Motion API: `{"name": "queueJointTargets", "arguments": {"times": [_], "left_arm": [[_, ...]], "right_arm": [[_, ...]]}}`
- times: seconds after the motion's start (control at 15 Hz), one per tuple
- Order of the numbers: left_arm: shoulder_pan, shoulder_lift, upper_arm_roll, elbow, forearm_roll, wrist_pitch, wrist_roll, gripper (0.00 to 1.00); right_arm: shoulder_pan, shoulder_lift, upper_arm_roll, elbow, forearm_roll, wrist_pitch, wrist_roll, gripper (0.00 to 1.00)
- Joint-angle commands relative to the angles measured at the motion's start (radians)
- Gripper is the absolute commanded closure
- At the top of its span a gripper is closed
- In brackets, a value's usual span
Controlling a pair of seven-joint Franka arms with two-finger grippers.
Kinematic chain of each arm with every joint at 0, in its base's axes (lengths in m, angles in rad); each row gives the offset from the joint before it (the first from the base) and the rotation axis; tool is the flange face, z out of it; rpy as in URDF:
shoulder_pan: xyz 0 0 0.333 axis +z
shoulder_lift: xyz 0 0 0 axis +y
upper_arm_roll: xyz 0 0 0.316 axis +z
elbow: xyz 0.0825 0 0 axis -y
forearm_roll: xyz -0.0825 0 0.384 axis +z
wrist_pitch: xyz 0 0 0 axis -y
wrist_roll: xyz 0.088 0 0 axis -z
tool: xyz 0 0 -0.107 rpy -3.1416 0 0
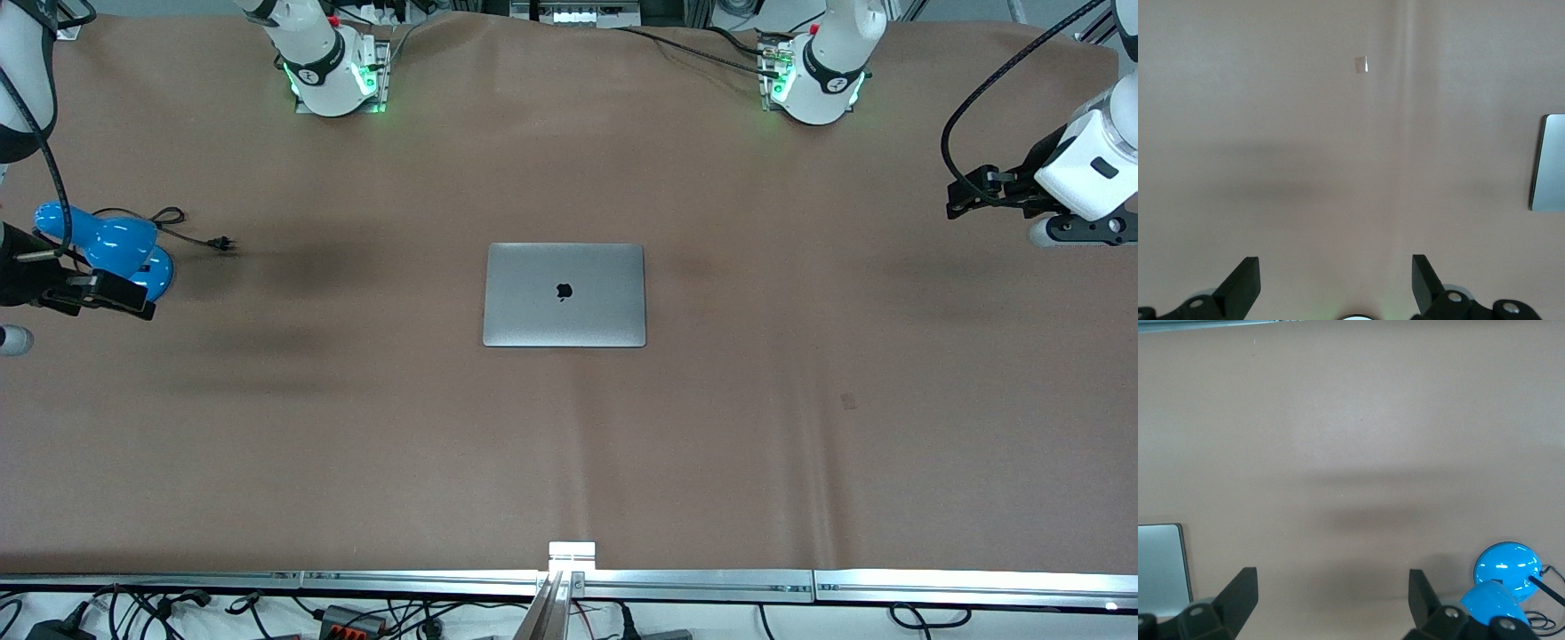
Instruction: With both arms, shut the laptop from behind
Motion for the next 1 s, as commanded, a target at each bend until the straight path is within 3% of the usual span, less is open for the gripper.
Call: {"name": "queueJointTargets", "arguments": {"times": [0.0,0.6,0.93], "left_arm": [[-0.001,0.001,-0.004,0.018,0.017,-0.021,-0.01,0.0],[-0.001,0.001,-0.004,0.018,0.016,-0.023,-0.011,0.0],[-0.001,-0.001,-0.004,0.018,0.016,-0.023,-0.01,0.0]], "right_arm": [[-0.013,-0.17,0.021,-0.227,-0.024,0.098,-0.019,0.0],[-0.013,-0.337,0.022,-0.41,-0.045,0.113,-0.024,0.0],[-0.013,-0.341,0.022,-0.403,-0.044,0.108,-0.023,0.0]]}}
